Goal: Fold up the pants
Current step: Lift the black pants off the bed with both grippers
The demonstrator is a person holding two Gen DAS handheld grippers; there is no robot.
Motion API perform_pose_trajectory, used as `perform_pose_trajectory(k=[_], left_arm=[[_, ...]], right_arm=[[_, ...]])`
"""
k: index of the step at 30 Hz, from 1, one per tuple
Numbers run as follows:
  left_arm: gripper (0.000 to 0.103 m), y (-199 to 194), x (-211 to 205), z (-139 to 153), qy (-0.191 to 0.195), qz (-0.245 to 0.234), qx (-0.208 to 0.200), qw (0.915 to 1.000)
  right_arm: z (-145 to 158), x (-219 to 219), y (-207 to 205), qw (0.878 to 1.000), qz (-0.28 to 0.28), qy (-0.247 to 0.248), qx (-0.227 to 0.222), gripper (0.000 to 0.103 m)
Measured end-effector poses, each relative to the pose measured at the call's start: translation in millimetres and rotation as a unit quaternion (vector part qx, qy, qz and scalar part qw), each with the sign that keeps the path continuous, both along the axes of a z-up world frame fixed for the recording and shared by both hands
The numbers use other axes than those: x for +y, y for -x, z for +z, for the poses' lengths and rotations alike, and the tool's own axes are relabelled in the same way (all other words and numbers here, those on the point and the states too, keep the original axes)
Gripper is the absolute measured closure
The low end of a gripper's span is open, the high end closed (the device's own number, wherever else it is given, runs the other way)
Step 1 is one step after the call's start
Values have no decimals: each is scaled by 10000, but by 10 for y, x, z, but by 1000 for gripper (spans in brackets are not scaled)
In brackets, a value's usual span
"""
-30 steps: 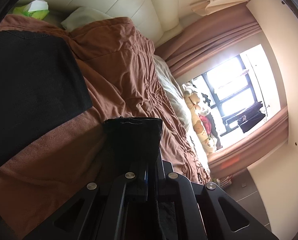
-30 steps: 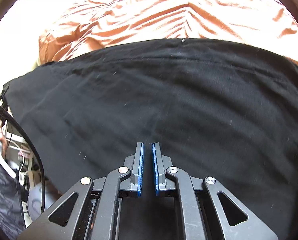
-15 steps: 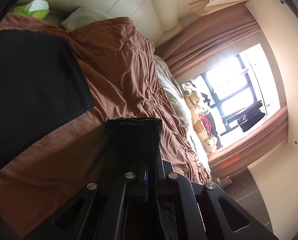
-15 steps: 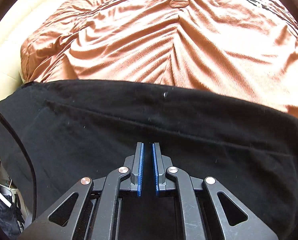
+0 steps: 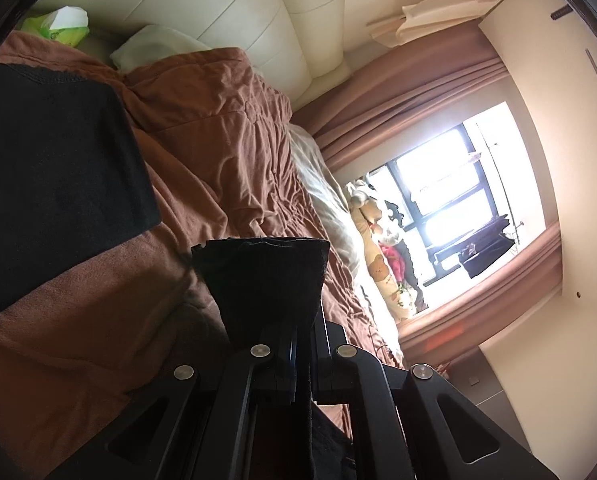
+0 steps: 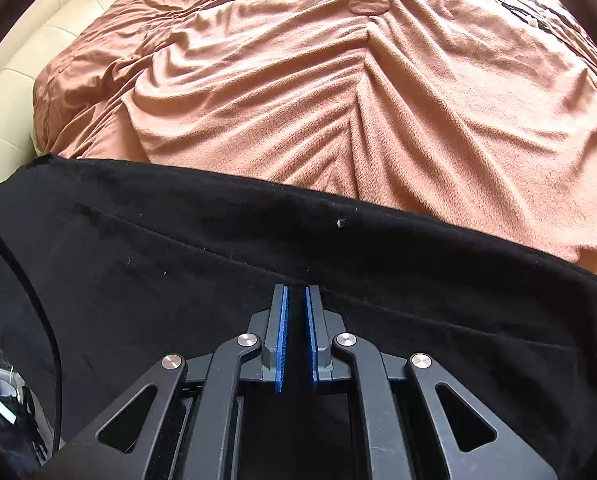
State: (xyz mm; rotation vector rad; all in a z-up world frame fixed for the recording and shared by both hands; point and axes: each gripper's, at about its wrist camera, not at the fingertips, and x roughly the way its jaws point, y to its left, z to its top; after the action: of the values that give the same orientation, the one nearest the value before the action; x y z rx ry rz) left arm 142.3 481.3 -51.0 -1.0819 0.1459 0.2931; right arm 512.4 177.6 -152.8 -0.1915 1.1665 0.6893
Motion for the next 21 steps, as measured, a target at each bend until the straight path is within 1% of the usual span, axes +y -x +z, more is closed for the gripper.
perform_pose_trajectory(k=[6, 12, 19, 21], left_arm=[[99, -175, -167, 344, -171, -172, -263, 9994], [99, -330, -352, 728, -415, -373, -417, 9976], [99, -480, -671, 1089, -657, -621, -600, 9941], [99, -519, -759, 1181, -734, -696, -629, 9929]], right_arm=[[-9, -227, 226, 9998, 84, -141, 149, 97], [-19, -415, 532, 9987, 272, -331, 285, 97], [-45, -605, 859, 9971, 391, -538, 373, 97], [-32, -648, 961, 9969, 422, -576, 328, 97]])
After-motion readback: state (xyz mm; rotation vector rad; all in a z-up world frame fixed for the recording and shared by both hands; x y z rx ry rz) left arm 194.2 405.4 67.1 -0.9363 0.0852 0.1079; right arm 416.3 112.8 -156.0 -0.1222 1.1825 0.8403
